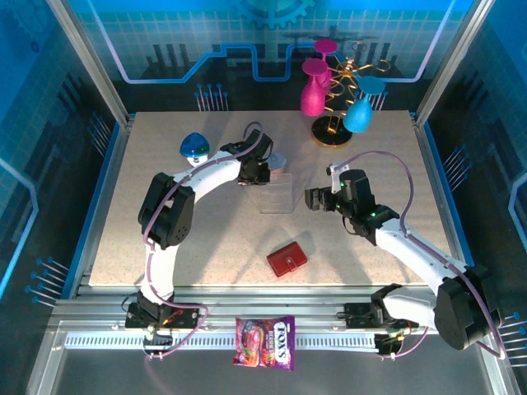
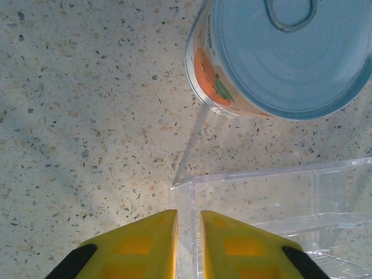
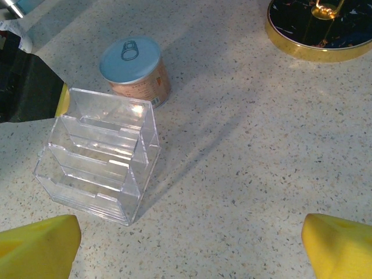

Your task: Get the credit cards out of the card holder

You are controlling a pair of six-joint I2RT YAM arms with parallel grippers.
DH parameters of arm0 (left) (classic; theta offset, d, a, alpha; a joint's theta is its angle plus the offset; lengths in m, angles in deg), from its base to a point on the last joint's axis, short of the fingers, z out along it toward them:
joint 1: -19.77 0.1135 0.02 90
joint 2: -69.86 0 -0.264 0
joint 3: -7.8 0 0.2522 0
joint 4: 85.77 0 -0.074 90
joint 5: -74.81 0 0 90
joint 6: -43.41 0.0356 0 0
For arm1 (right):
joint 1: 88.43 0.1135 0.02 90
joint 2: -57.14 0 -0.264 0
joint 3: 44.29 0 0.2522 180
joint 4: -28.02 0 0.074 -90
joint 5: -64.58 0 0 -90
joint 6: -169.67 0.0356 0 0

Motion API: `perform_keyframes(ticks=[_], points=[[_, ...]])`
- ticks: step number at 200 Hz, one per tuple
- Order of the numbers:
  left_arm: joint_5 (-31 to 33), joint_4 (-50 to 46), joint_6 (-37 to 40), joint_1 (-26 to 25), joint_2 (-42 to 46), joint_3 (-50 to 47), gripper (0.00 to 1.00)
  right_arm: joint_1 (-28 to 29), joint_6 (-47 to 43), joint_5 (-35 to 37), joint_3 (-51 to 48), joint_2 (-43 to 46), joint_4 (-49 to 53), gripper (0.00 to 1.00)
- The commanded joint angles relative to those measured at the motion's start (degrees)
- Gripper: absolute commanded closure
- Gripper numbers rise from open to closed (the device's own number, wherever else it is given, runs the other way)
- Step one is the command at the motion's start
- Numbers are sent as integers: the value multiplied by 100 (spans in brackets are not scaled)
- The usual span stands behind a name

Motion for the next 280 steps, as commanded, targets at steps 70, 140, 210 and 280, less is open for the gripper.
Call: perform_keyframes(ticks=[70, 140, 210, 280], points=[[-367, -65, 53, -120, 1154, -346, 70, 134, 1006, -1414, 777, -15, 2132, 9], [-823, 157, -146, -128, 1716, -985, 69, 1289, 1986, -2469, 628, -492, 3039, 16], [-621, 102, 25, -117, 1910, -1083, 68, 2203, 2613, -2979, 94, -874, 3043, 11], [-888, 262, -184, 178, 2150, -1381, 67, 2182, 2514, -2926, 527, -1994, 2535, 7]])
